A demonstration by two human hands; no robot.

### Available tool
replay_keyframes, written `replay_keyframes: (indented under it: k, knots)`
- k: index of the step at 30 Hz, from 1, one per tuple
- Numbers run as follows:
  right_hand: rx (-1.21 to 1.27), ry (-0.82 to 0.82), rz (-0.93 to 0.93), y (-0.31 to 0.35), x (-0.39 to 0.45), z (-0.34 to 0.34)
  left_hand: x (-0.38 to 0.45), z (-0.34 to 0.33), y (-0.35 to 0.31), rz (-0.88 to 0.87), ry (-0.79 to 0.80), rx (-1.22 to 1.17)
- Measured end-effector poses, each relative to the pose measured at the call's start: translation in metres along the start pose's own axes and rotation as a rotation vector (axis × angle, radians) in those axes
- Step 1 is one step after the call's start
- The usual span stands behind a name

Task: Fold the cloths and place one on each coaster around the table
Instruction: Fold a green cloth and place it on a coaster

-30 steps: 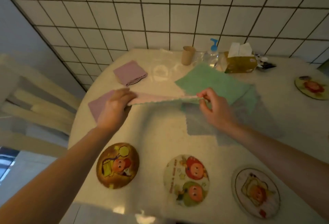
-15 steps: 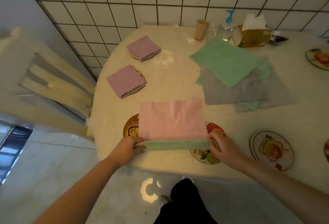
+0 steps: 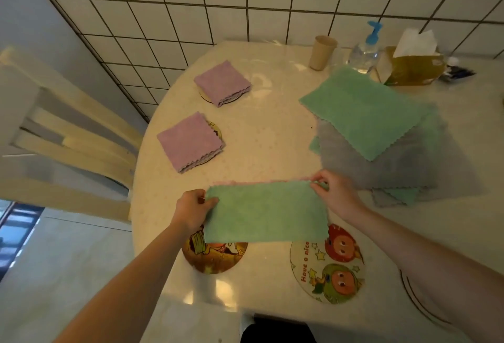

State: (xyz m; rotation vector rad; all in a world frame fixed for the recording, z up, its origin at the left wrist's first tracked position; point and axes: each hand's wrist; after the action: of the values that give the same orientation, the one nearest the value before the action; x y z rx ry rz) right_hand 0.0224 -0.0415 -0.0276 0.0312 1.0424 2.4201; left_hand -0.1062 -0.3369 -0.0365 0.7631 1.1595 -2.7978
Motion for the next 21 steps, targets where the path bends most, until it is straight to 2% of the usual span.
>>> replay_keyframes:
  k: [5,12,19,21]
  knots:
    - [-0.076,0.152,0.033,-0.006,0.022,-0.008,0.014,-0.007,0.001,-0.004,0.019,0.067]
    - [-0.203,0.166,0.007,-0.015,0.037,-0.009,0.027,-0.01,0.002,0.015,-0.002,0.073]
    - [-0.291,0.159,0.046,-0.017,0.042,-0.015,0.032,-0.021,-0.004,-0.108,-0.107,0.358]
    - [-0.313,0.169,0.06,-0.018,0.044,-0.017,0.037,-0.022,-0.006,-0.143,-0.077,0.365]
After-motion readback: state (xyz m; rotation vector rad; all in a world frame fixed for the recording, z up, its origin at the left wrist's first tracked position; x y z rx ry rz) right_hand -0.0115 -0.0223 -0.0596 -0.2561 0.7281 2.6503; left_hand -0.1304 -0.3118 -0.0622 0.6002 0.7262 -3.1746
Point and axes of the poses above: each hand's wrist, its own x-axis towards the middle knuckle, its own z-axis out of the back of the hand, y = z × x, and after that the axes turned 3 degrees about -y, right-handed
